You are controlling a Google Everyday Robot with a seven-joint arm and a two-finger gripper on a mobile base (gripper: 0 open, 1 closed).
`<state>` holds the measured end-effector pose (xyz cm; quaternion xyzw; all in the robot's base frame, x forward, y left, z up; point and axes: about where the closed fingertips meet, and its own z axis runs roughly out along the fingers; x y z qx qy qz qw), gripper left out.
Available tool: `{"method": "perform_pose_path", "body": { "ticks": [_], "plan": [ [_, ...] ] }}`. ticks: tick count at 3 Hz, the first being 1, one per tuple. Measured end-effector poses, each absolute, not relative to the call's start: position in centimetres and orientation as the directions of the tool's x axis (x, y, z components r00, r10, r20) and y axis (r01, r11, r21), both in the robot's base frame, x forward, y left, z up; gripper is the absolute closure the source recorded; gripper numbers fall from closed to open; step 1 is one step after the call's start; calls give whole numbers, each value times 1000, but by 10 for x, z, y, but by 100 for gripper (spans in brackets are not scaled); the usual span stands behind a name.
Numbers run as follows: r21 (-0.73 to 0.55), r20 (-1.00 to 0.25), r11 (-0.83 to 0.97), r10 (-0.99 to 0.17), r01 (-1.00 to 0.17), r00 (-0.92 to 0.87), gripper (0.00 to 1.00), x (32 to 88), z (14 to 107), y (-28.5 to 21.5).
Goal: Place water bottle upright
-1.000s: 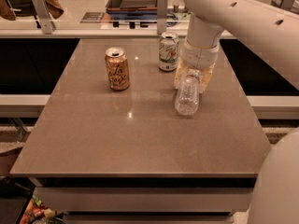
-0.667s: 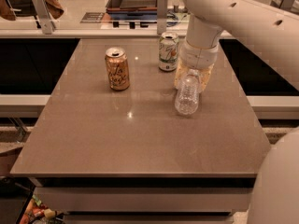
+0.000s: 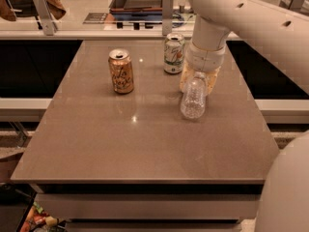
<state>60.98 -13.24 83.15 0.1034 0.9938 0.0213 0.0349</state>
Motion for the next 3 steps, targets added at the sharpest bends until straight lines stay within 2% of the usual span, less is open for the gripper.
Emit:
{"method": "perform_pose_path", "body": {
  "ticks": [1,3],
  "plan": [
    [74,-111,965,257,250,-960,100,610,835,-137],
    [252,-232,912,381,324,-895,100,613,837,-164]
  ]
}}
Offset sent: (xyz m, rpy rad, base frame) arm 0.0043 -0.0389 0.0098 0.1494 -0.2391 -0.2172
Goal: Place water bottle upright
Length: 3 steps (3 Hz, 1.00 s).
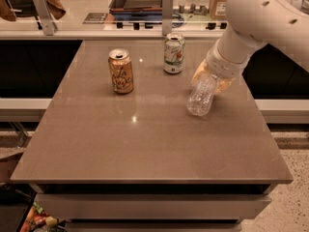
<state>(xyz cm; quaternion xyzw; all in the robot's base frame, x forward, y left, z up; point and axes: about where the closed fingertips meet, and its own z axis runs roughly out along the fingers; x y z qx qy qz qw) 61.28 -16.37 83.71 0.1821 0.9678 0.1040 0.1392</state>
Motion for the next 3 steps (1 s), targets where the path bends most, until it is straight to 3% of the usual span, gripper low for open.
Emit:
{"method": "perform_pose_path", "body": {
  "ticks": [3],
  "plan": [
    [490,-423,831,490,263,-762,100,625,861,-210]
  ]
}}
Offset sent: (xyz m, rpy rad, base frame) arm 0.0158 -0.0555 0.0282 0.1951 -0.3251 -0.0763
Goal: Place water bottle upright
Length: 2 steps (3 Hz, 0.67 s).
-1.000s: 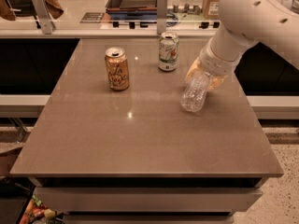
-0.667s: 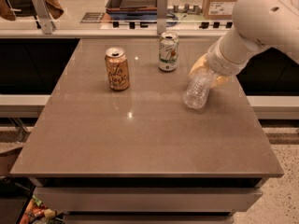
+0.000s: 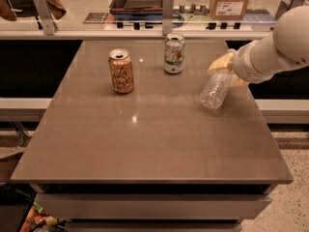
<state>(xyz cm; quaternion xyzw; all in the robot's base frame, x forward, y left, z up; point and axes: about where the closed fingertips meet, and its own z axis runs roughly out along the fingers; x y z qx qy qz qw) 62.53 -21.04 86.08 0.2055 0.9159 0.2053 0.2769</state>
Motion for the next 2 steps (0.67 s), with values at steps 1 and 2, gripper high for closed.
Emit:
{"method": "perform_pose_path", "body": {
  "ticks": [1,2],
  "plan": [
    [536,-481,808,532,246,-697,100,630,869,-226],
    [572,-530,783,581,246,-618,100,634,879,-240]
  ]
}}
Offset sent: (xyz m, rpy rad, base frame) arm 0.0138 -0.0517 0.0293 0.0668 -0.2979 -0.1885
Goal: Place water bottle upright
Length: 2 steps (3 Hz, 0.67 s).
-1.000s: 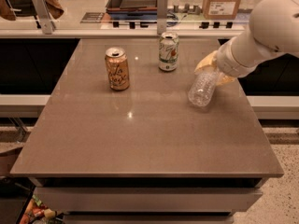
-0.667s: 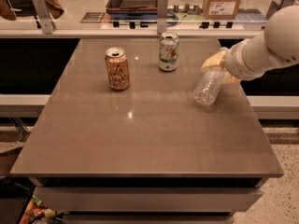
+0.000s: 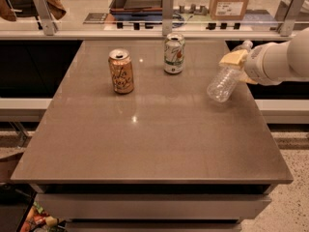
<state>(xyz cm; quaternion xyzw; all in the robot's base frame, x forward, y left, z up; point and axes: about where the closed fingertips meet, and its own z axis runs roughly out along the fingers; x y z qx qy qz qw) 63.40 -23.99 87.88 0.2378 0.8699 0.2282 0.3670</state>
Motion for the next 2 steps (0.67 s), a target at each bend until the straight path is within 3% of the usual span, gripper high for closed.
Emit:
{"method": "perform_pose_path", "body": {
  "ticks": [2],
  "plan": [
    [596,-662,765,639,242,-392,100,629,903,-275]
  ]
}}
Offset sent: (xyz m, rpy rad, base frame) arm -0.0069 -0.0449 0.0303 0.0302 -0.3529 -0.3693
